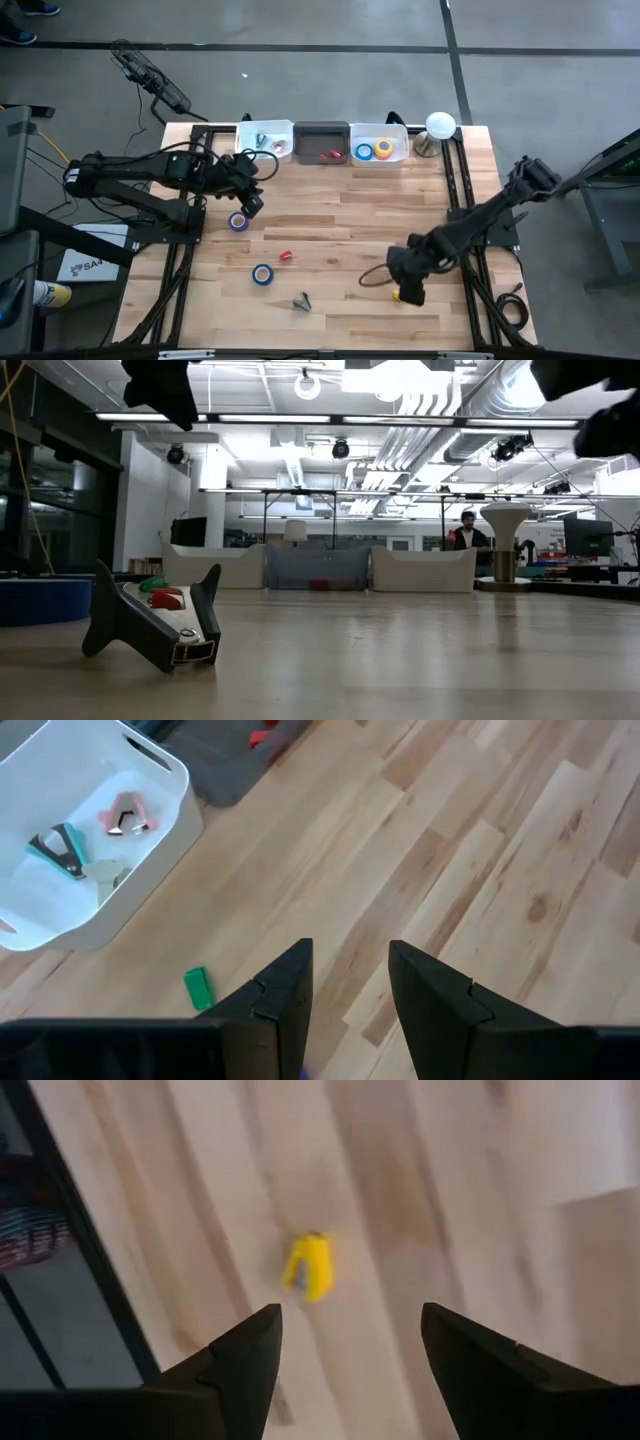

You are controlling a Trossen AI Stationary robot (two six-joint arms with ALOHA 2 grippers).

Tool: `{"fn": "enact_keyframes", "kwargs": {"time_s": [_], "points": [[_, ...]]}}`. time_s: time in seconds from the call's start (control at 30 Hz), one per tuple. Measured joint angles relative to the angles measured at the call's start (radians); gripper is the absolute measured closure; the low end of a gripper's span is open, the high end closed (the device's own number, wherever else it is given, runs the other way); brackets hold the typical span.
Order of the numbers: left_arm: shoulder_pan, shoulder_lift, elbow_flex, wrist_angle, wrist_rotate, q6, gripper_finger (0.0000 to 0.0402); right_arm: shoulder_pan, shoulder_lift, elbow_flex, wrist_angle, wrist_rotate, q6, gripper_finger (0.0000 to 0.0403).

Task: Pick and place Stapler, Stapler remover, tape
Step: Put the yellow stapler into the black transparent bin

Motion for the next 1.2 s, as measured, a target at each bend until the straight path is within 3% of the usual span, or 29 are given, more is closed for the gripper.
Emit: {"fn": "enact_keyframes", "kwargs": {"time_s": [0.57, 1.2], "points": [[-0.001, 0.000, 0.000, 0.009, 0.010, 0.000, 0.0270, 0.166, 0.225, 0.000, 0.185, 0.085, 0.202, 0.0171], [-0.001, 0.000, 0.000, 0.009, 0.024, 0.002, 0.0270, 0.194, 0.334, 0.003, 0.220, 0.163, 0.289, 0.0171]]}}
